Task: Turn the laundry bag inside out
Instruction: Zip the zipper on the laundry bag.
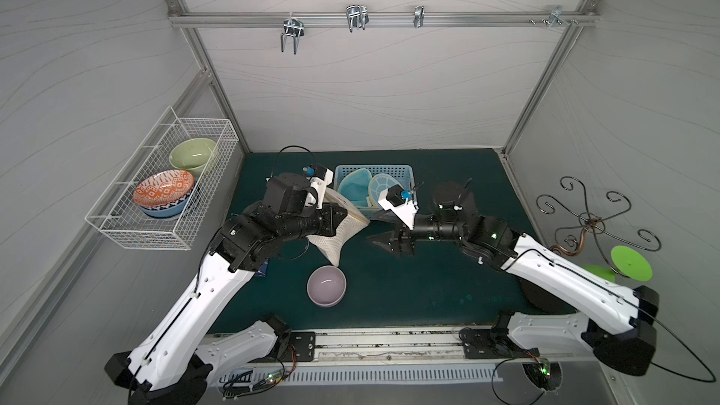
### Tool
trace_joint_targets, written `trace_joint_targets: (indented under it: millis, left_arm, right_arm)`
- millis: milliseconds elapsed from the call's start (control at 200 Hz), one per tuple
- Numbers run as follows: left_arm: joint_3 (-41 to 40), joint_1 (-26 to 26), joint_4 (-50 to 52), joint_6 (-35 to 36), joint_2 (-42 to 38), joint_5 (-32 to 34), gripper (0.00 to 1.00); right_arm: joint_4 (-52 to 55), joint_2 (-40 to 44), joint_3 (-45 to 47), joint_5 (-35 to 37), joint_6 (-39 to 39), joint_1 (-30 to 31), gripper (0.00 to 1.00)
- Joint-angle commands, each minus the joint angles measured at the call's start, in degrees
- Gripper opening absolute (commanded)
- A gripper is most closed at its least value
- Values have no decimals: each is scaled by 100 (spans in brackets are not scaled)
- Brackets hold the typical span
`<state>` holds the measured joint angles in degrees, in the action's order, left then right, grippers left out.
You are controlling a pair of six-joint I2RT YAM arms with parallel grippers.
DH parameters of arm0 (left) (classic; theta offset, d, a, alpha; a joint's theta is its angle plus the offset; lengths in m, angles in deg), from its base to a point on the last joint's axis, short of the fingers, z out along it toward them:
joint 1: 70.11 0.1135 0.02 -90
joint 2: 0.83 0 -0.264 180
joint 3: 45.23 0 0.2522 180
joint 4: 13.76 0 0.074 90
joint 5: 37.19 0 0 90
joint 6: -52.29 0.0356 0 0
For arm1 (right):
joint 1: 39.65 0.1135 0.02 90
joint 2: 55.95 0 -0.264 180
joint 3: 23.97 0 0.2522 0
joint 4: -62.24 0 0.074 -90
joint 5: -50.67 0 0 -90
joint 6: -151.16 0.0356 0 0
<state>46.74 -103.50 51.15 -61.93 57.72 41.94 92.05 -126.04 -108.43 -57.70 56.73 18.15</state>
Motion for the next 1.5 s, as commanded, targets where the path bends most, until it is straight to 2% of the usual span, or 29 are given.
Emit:
trace_joint_targets:
  millis: [0, 180, 425, 555, 760, 865, 945, 1061, 1251, 1496]
  left_arm:
    - [293, -23, -219, -16, -49, 54, 0]
    - [319, -22, -78, 108, -24, -99, 0]
    - [355, -24, 0, 252, -37, -277, 0]
    - [309, -24, -72, 243, 16, -431, 0]
    - [343, -24, -72, 221, -18, -531, 0]
    - [352, -25, -64, 166, -28, -500, 0]
    - [365, -27, -53, 155, -27, -442, 0]
    - [385, -23, -66, 120, -36, -424, 0]
    - [422, -19, 72, 229, -62, 266, 0]
    - [524, 141, 62, 278, 42, 433, 0]
  right_arm:
    - [249, -378, -293, 553, -333, 266, 70]
    - [121, -533, -454, 933, -611, 293, 68]
    - [129, 127, -295, 1133, -706, 293, 68]
    - [256, 99, -426, 988, -752, 296, 68]
    - [500, -634, -852, 432, -670, 131, 66]
    - [402, -807, -842, 266, -545, 154, 56]
    - [336, -831, -761, 325, -542, 234, 41]
    - [193, -737, -554, 426, -366, 263, 0]
    - [-124, -196, -82, 102, -401, 241, 0]
    - [-541, 672, 770, -39, -327, 141, 0]
